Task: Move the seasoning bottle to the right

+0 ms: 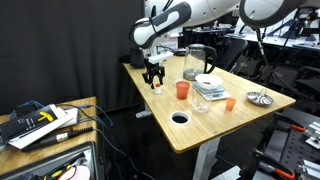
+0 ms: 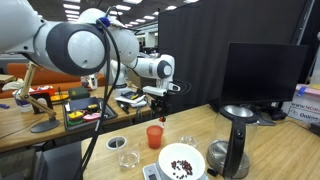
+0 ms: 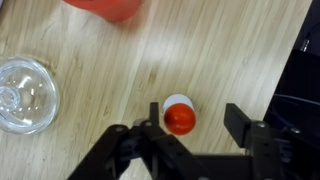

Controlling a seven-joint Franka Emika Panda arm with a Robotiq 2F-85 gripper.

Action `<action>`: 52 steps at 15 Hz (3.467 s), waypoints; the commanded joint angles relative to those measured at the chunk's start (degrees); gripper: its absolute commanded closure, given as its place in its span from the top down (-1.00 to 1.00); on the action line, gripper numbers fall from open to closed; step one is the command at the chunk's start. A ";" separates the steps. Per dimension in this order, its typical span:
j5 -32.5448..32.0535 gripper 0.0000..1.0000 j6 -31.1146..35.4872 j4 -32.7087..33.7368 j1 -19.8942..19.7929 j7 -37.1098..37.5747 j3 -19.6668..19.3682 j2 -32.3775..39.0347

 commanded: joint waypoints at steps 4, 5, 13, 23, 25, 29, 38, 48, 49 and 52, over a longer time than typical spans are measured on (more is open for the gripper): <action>2.24 -0.68 -4.70 8.07 -1.28 -0.24 0.62 4.03; 2.18 -0.80 -4.77 8.26 -1.37 -0.10 0.52 4.19; 0.70 -0.84 -1.28 5.68 -1.06 3.01 -0.80 -0.10; -3.53 -0.84 -1.64 -9.96 0.94 20.41 -7.29 -19.09; -2.41 -0.84 -1.86 -14.87 1.04 27.28 -7.65 -23.16; 0.99 -0.84 -3.06 -25.83 -0.24 37.25 -7.43 -30.97; 0.13 -0.35 -4.51 -21.43 -0.44 36.40 -7.06 -27.81; 1.63 -0.84 -1.48 -30.28 -1.82 39.44 -7.84 -33.81; 2.20 -0.84 -0.98 -32.97 -2.32 40.16 -7.90 -35.61; 4.88 -0.84 -0.28 -42.15 -3.96 43.14 -7.98 -41.76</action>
